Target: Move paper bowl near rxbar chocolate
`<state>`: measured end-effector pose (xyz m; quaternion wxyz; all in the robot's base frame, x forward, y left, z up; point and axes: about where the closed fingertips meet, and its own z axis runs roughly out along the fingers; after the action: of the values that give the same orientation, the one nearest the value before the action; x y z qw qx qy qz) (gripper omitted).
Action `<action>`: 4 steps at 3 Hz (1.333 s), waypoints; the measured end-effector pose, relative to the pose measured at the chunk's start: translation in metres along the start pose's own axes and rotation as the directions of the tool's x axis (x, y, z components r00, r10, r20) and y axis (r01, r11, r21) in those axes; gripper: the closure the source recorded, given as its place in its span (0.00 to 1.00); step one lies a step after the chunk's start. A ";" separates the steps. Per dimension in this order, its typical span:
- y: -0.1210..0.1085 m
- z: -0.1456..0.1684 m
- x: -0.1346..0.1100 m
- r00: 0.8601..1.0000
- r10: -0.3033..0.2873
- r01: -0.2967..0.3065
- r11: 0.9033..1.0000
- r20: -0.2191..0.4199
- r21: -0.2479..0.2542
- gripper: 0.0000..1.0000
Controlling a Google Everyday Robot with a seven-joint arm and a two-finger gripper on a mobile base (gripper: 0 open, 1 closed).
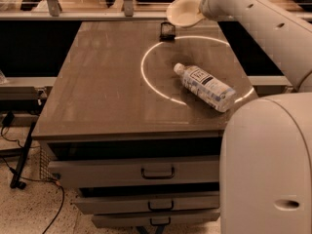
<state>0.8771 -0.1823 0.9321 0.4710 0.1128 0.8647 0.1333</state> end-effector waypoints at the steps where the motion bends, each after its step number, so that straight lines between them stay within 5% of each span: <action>1: -0.023 0.009 0.020 0.998 0.040 -0.037 0.998 -0.049 0.059 1.00; 2: -0.036 0.017 0.036 0.993 0.072 -0.063 0.994 -0.091 0.091 0.87; 4: -0.054 0.015 0.051 0.987 0.112 -0.097 0.986 -0.114 0.135 0.41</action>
Offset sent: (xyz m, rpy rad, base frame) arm -0.0114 -0.0299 -0.0693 0.0372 0.1913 -0.1050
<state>0.8591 -0.2145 0.8666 0.4017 0.1799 0.8914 0.1085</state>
